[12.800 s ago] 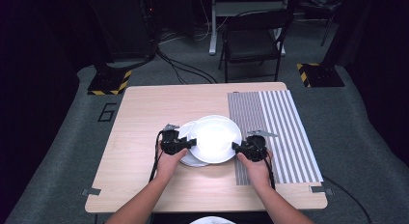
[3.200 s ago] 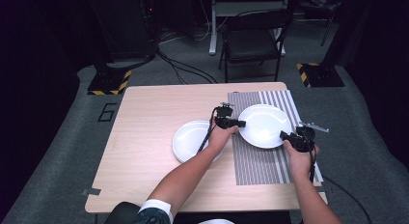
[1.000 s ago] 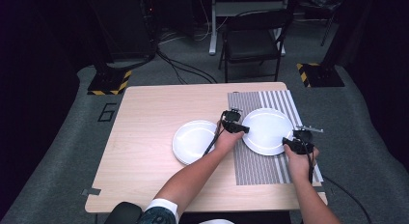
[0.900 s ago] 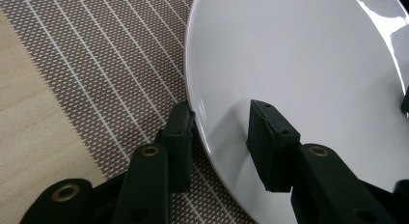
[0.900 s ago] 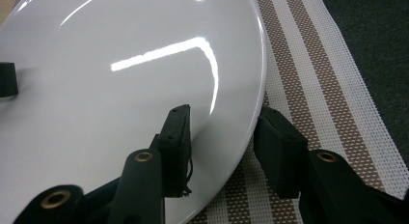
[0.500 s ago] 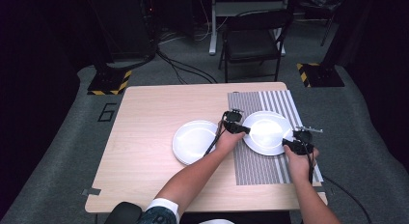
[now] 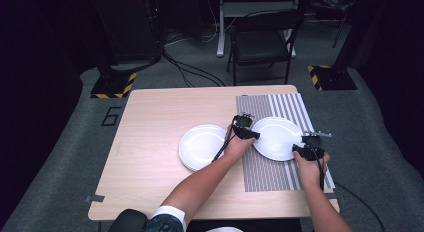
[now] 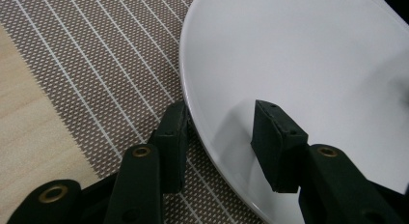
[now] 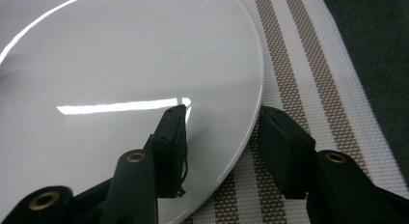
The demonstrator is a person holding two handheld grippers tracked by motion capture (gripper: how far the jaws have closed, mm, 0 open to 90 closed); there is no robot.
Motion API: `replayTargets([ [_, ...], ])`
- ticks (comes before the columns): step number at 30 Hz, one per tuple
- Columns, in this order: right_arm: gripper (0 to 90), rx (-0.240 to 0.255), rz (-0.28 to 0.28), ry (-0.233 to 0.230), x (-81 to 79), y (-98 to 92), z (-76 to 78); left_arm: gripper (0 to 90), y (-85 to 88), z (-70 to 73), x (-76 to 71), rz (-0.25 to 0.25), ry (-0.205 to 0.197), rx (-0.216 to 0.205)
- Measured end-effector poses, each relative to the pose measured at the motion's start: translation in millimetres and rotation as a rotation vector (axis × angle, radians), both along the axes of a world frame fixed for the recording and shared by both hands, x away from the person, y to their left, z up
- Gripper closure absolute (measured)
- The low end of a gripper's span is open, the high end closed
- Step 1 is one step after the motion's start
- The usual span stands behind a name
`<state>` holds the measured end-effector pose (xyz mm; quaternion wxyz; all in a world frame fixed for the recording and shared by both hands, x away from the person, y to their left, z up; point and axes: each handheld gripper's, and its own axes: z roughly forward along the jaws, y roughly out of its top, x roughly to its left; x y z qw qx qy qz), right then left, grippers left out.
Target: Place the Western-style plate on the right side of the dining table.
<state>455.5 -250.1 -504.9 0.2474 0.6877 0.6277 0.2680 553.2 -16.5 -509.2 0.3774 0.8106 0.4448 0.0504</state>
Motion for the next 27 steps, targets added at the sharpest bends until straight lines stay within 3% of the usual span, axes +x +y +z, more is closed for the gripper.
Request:
replayTargets([
  [2,51.3,-0.016,0.006,-0.001,-0.1,1.4,-0.2,57.7,0.0,0.0,0.0,0.003,0.000,0.002],
  [8,51.0,0.021,-0.002,0.001,-0.4,-1.2,-0.8,57.1,-0.9,0.4,-0.8,0.001,-0.006,0.014],
  [17,50.2,0.034,-0.003,0.006,-0.7,-1.7,-0.8,55.0,-3.6,1.2,-1.9,-0.002,-0.018,0.038],
  [27,48.7,0.060,0.006,0.001,-4.9,-6.5,2.7,53.1,2.0,7.0,0.5,-0.016,-0.021,0.032],
])
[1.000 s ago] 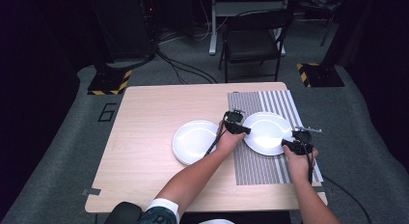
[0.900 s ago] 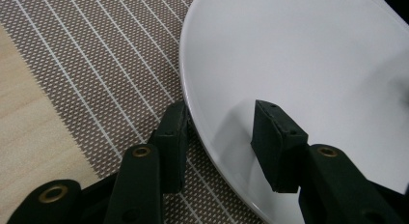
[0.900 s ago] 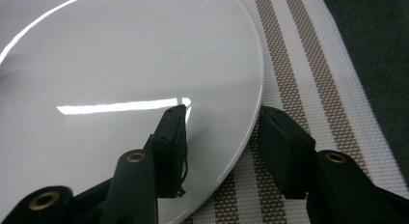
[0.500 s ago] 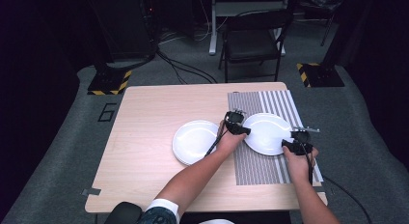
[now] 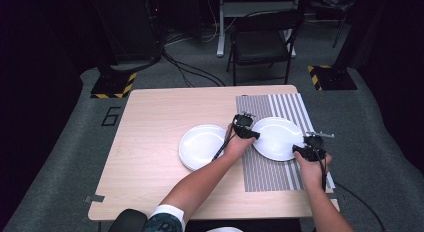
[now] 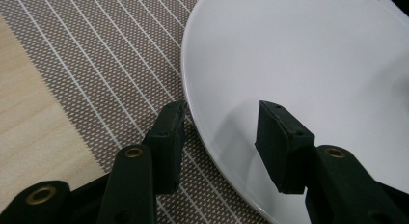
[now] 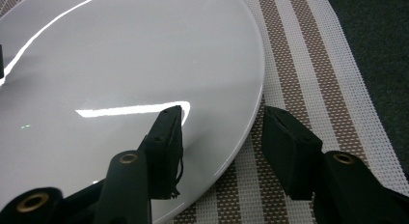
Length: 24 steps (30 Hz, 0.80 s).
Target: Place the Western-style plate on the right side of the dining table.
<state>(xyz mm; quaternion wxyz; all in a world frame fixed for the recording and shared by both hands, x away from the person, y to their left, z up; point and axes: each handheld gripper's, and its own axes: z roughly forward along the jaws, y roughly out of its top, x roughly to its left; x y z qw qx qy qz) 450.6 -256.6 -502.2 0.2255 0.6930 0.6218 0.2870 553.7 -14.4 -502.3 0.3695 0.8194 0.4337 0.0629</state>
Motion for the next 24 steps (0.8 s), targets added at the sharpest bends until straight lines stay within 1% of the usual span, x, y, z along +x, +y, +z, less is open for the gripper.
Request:
replayTargets([
  [1,48.4,0.005,-0.004,-0.002,-0.9,-0.4,1.0,53.0,0.6,0.9,-0.1,0.009,-0.002,-0.009],
  [3,48.0,0.005,0.002,-0.007,-3.1,-2.5,2.9,52.8,3.6,3.5,-0.6,0.005,0.000,-0.017],
  [4,47.7,0.013,0.000,-0.009,-4.7,-3.2,4.5,52.6,5.0,5.1,-1.2,0.006,0.000,-0.022],
  [5,47.3,0.006,0.008,-0.019,-6.3,-5.2,5.5,52.4,6.7,6.2,-1.2,0.002,-0.005,-0.027],
  [9,45.1,0.030,0.019,-0.043,-11.5,-8.3,11.2,51.7,15.3,13.7,-1.2,-0.004,-0.011,-0.045],
  [10,44.9,0.037,0.031,-0.060,-13.6,-8.1,14.3,51.1,17.7,15.4,-1.3,-0.004,-0.013,-0.048],
  [11,44.9,0.037,0.031,-0.060,-13.6,-8.1,14.3,51.1,20.2,17.1,-1.1,-0.005,-0.014,-0.048],
  [12,44.9,0.043,0.044,-0.068,-15.3,-5.8,17.7,50.3,23.0,18.4,-0.8,-0.002,-0.018,-0.053],
  [14,45.1,0.046,0.055,-0.073,-15.8,-3.9,19.2,50.2,29.0,21.5,0.1,0.004,-0.018,-0.056],
  [16,45.2,0.035,0.081,-0.073,-16.4,0.9,22.5,49.5,35.1,24.4,1.0,0.007,-0.021,-0.057],
  [17,45.2,0.032,0.088,-0.076,-16.2,2.6,23.4,49.3,37.7,25.6,0.9,0.013,-0.021,-0.064],
  [19,45.1,0.028,0.101,-0.077,-15.7,6.4,25.9,49.1,43.7,28.3,1.2,0.013,-0.022,-0.064],
  [24,44.2,0.038,0.131,-0.088,-15.3,16.2,31.1,48.4,56.4,34.4,-1.2,0.016,-0.029,-0.076],
])
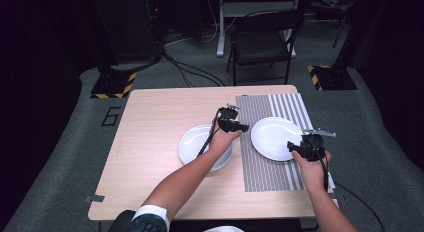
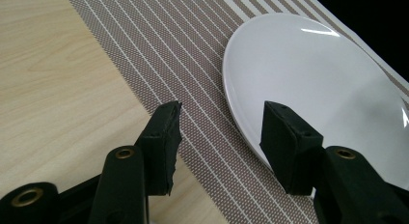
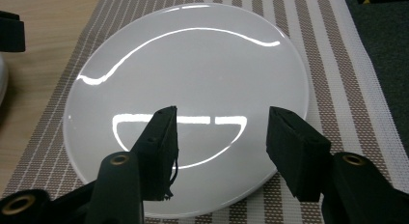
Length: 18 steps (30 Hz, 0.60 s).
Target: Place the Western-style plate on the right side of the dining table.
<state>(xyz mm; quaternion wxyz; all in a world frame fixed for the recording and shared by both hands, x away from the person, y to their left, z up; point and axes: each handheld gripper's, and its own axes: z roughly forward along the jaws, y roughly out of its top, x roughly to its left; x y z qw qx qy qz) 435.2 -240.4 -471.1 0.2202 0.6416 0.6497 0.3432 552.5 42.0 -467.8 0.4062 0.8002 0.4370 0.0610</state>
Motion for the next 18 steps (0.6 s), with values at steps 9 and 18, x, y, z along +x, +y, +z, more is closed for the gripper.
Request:
replayTargets([
  [9,43.5,0.023,0.054,-0.029,-4.4,17.9,6.9,47.7,24.6,10.0,-9.8,0.009,-0.025,-0.017],
  [18,42.9,0.042,0.122,-0.060,-10.1,33.1,13.7,47.4,56.9,15.3,-22.9,0.035,-0.045,-0.026],
])
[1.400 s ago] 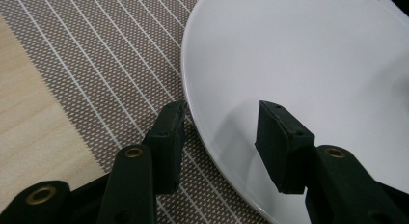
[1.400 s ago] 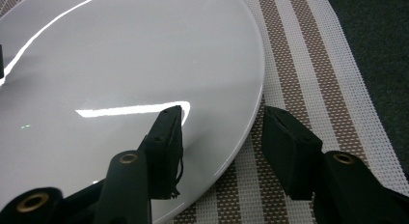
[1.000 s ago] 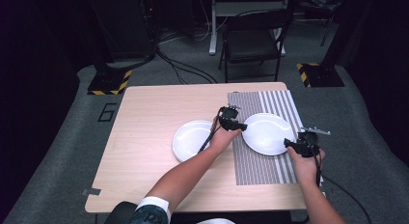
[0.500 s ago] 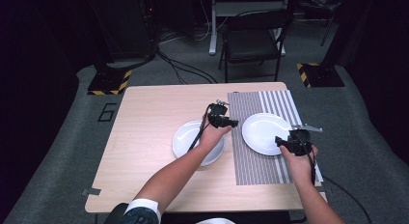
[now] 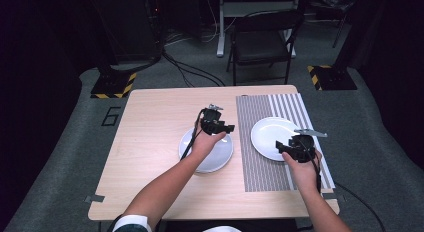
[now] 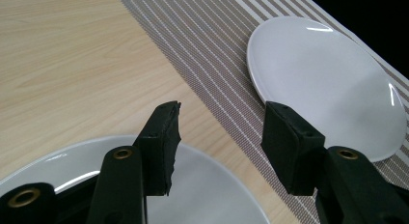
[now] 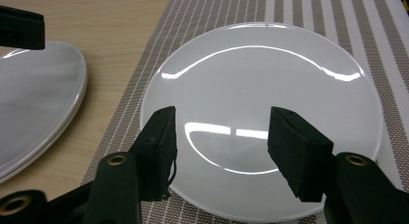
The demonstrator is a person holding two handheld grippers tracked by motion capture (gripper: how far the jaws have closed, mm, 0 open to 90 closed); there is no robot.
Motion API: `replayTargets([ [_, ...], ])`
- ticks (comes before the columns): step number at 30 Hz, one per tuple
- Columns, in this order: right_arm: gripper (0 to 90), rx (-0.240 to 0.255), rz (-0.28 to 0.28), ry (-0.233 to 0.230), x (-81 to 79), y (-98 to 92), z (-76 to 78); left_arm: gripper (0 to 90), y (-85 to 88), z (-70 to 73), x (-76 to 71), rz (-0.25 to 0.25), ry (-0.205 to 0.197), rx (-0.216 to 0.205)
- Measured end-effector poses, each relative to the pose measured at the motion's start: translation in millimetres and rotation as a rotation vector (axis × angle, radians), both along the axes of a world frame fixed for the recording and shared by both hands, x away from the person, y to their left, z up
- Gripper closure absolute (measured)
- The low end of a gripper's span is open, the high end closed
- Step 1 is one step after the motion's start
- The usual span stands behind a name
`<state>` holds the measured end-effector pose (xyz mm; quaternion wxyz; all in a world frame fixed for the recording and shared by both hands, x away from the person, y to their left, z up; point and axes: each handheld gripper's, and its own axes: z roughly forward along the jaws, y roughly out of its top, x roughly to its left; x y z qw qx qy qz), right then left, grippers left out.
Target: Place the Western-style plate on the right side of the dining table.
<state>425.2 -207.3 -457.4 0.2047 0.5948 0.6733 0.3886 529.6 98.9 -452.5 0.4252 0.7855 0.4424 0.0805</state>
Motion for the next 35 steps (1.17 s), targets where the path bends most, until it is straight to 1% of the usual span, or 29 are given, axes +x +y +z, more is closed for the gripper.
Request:
replayTargets([
  [1,42.8,-0.003,0.010,-0.002,-0.2,2.4,0.3,47.3,5.1,0.7,-1.5,-0.006,-0.005,0.011],
  [4,42.6,-0.007,0.040,-0.015,-2.0,9.3,0.9,47.1,17.8,0.8,-6.2,0.005,-0.020,0.016],
  [5,42.5,-0.011,0.048,-0.017,-2.7,11.7,0.7,47.1,23.5,0.9,-8.0,0.007,-0.014,0.024],
  [6,42.5,-0.016,0.061,-0.025,-3.5,14.5,-0.1,47.0,26.7,0.5,-8.7,0.012,-0.018,0.024],
  [8,42.4,-0.024,0.078,-0.020,-4.7,18.1,-0.9,46.9,36.0,0.0,-11.0,0.021,-0.023,0.022],
  [10,42.5,-0.027,0.091,-0.025,-6.0,21.6,-2.3,46.8,44.1,-0.8,-13.1,0.034,-0.021,0.020],
  [14,42.4,-0.011,0.106,-0.023,-7.9,26.8,-4.6,46.6,59.1,-2.8,-18.5,0.052,-0.016,0.004],
  [17,42.4,-0.008,0.124,-0.028,-10.5,29.8,-7.4,46.6,66.6,-4.7,-22.4,0.055,-0.011,-0.007],
  [18,42.4,-0.005,0.126,-0.027,-11.5,30.8,-8.0,46.6,69.4,-5.3,-23.9,0.052,-0.014,-0.003],
  [21,42.4,-0.037,0.138,-0.046,-16.5,34.5,-10.1,46.5,74.9,-7.3,-28.7,0.053,-0.012,-0.001],
  [23,42.2,-0.058,0.149,-0.059,-19.5,36.3,-11.4,46.4,78.8,-8.4,-32.1,0.046,-0.015,-0.008],
  [24,42.1,-0.053,0.152,-0.057,-21.5,37.7,-11.9,46.3,80.2,-9.2,-33.1,0.043,-0.020,-0.009],
  [25,42.0,-0.057,0.154,-0.060,-22.4,38.0,-12.4,46.3,82.1,-9.4,-34.8,0.042,-0.015,-0.001],
  [30,41.5,-0.071,0.184,-0.061,-28.9,42.1,-16.5,45.7,92.8,-13.1,-41.5,0.044,-0.024,0.010],
  [33,41.2,-0.055,0.197,-0.062,-32.9,42.9,-20.0,45.1,101.6,-16.5,-46.1,0.052,-0.017,-0.001],
  [35,41.0,-0.061,0.208,-0.067,-35.1,43.5,-22.7,45.0,108.4,-19.1,-48.7,0.063,-0.011,-0.005],
])
